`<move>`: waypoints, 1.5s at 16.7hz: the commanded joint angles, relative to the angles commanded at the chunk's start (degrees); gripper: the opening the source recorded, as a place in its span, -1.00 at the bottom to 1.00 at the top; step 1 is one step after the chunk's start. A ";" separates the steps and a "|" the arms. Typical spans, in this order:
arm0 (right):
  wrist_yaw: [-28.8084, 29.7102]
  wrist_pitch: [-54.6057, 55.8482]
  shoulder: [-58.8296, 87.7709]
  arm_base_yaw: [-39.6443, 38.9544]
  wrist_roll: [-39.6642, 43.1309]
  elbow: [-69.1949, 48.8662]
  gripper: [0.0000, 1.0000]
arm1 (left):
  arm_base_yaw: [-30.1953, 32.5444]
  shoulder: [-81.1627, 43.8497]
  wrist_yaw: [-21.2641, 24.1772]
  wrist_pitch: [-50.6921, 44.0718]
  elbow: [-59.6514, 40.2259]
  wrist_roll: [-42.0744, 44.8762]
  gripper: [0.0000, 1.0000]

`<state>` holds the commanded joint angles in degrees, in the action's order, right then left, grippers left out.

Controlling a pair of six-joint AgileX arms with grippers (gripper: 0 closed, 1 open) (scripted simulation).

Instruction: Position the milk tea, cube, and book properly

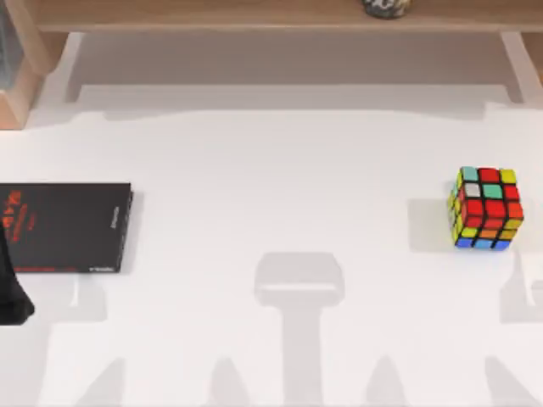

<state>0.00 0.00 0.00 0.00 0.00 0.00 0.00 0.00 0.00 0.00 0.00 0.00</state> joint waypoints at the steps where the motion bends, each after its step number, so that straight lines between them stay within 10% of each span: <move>1: 0.00 0.00 0.00 0.00 0.00 0.00 1.00 | 0.00 0.00 0.00 0.00 0.00 0.00 1.00; 9: 5.18 7.53 16.68 -4.75 -0.10 -11.40 1.00 | 0.00 0.00 0.00 0.00 0.00 0.00 1.00; 25: 27.73 40.48 102.15 -25.62 -0.34 -61.26 1.00 | 0.00 0.00 0.00 0.00 0.00 0.00 1.00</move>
<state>27.73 40.48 102.15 -25.62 -0.34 -61.26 0.00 0.00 0.00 0.00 0.00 0.00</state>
